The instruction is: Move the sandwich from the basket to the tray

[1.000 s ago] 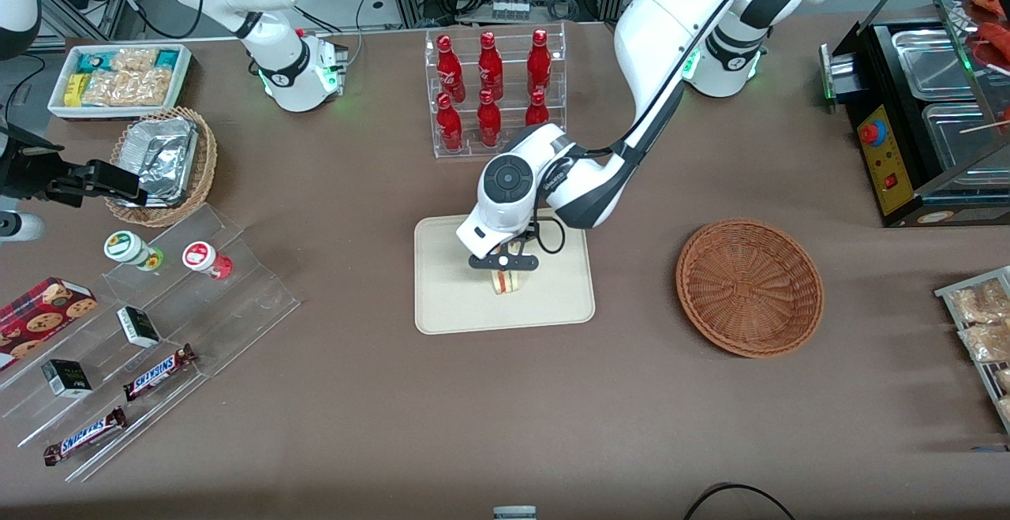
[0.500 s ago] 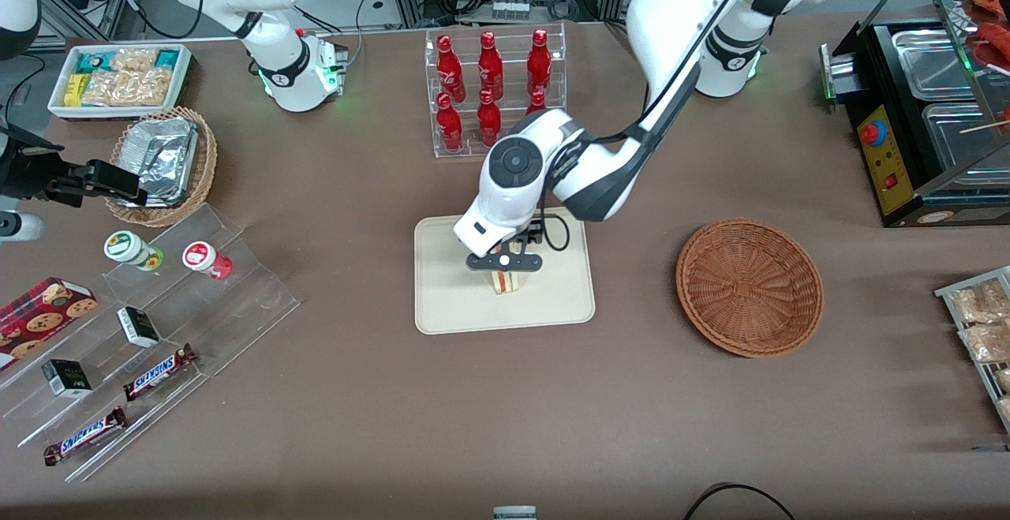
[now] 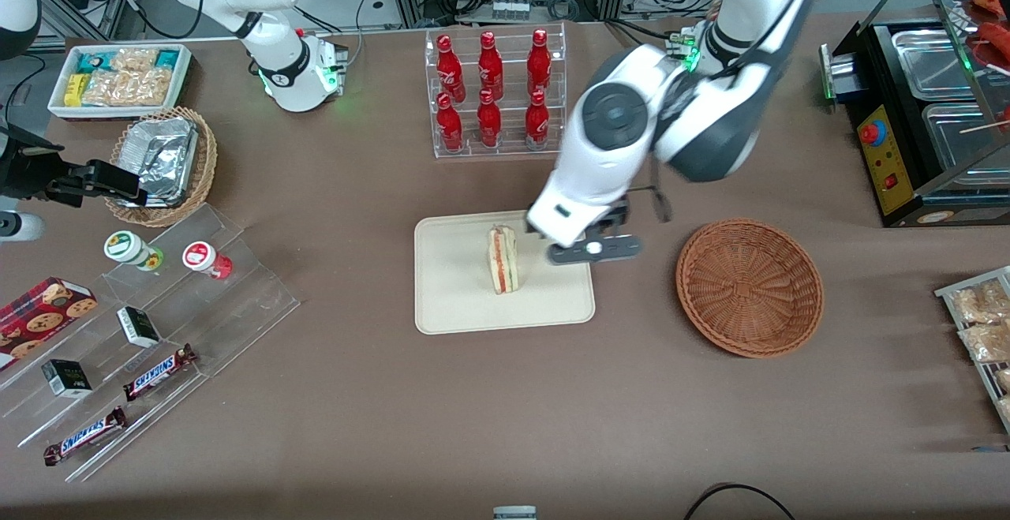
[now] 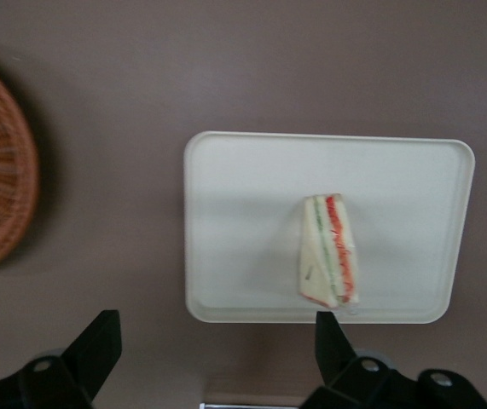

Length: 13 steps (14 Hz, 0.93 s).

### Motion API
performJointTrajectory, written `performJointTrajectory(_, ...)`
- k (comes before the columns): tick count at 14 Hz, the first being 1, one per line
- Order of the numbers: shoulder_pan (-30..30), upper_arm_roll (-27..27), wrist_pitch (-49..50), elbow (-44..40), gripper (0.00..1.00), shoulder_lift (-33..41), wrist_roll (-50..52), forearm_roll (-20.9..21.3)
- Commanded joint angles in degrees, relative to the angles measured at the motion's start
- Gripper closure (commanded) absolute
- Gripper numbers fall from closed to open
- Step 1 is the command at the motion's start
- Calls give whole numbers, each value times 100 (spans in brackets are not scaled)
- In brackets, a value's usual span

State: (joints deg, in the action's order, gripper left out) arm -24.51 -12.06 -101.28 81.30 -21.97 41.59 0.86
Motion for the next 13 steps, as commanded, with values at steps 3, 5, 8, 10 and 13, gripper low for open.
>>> performJointTrajectory(3,814,-25,64,1044,0,1105,-703,37)
performJointTrajectory(5,1192,-25,64,1326,0,1413,-1125,46)
performJointTrajectory(8,1798,-25,126,1625,0,1800,-1854,38)
performJointTrajectory(10,2080,-25,126,1757,0,1950,-2259,38)
performJointTrajectory(13,2449,-25,239,1775,0,2082,-2795,37)
